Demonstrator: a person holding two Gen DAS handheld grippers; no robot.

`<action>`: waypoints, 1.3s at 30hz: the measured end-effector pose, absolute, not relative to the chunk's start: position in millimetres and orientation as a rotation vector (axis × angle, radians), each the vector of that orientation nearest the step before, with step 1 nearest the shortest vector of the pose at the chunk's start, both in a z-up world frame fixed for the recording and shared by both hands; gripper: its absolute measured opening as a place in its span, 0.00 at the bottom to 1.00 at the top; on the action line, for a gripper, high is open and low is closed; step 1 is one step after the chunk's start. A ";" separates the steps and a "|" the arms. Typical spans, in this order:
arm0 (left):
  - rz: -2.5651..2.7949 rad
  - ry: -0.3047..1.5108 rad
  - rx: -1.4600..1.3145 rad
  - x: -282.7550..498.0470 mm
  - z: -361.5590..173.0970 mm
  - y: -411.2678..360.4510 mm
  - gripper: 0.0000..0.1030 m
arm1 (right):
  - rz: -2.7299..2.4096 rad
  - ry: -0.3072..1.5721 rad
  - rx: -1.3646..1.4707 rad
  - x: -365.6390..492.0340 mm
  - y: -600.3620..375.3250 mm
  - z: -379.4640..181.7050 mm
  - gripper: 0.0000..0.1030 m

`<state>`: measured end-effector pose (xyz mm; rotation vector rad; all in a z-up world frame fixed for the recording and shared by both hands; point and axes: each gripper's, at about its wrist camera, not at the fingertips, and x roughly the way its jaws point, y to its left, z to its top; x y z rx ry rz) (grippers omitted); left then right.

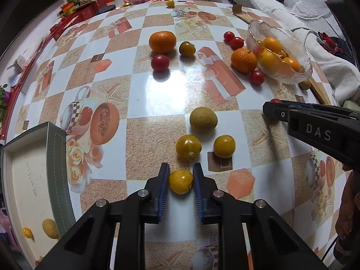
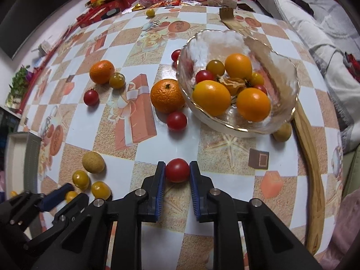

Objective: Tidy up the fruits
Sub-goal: 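Grasp a red tomato with the right tool while the left tool grasps a yellow tomato, then carry both tomatoes over the white tray and open both tools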

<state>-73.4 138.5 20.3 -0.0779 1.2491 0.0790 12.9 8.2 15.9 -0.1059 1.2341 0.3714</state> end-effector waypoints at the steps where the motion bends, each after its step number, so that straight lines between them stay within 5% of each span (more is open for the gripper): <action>1: 0.070 1.249 -0.100 -74.3 21.1 140.2 0.22 | 0.372 1.233 -0.095 11.6 6.4 17.0 0.22; 39: 0.204 1.161 -0.258 -165.4 75.7 265.0 0.22 | 0.579 1.230 -0.129 -72.1 89.6 64.3 0.22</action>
